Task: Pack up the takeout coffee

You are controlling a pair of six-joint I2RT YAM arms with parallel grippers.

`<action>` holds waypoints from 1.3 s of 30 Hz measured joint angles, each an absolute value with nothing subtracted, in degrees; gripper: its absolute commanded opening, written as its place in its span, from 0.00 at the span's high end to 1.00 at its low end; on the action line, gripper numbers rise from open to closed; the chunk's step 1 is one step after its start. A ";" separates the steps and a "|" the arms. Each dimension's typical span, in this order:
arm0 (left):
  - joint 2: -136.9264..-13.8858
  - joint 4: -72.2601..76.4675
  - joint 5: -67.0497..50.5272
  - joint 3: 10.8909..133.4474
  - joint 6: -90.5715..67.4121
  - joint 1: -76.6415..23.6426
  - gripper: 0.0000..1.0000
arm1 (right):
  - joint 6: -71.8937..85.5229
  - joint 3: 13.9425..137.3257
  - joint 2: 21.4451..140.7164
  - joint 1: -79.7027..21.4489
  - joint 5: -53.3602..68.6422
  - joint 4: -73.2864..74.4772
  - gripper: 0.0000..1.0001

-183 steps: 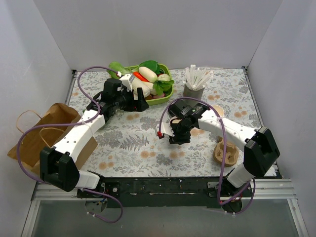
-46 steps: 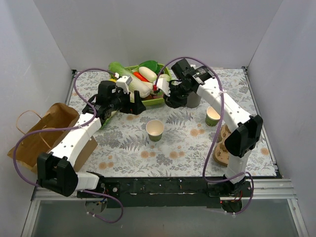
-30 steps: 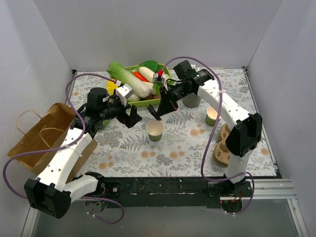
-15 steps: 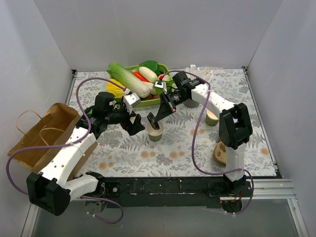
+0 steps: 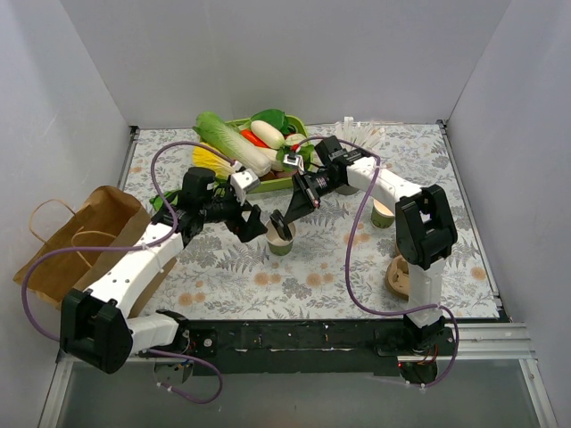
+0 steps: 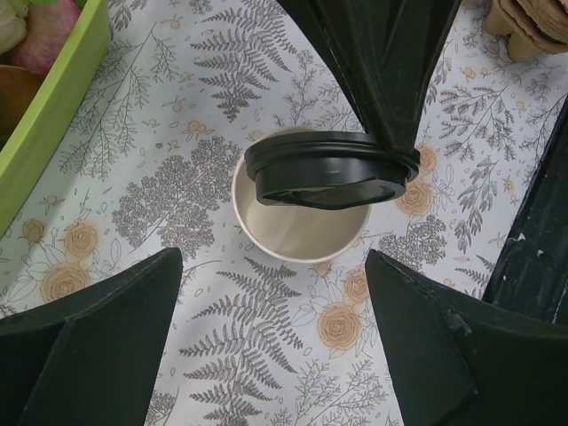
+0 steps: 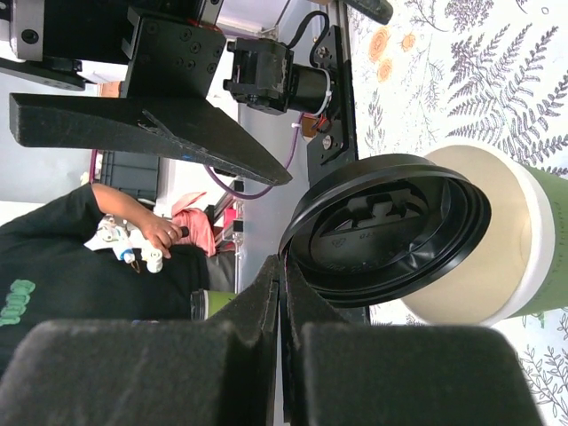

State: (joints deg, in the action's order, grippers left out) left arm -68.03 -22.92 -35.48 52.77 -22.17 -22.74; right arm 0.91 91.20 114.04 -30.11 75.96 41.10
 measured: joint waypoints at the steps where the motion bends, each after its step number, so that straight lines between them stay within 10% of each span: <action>1: -68.45 -22.17 -35.59 52.73 -22.37 -22.74 0.16 | 1.17 91.07 114.04 -30.09 75.85 41.01 0.99; 39: -77.97 -6.33 -32.16 46.22 -36.71 -22.74 0.17 | 4.10 89.34 114.04 -28.08 74.30 38.85 0.99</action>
State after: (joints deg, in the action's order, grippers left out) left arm -77.97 -6.33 -32.16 46.22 -36.71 -22.74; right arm 4.10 89.34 114.04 -28.08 74.30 38.85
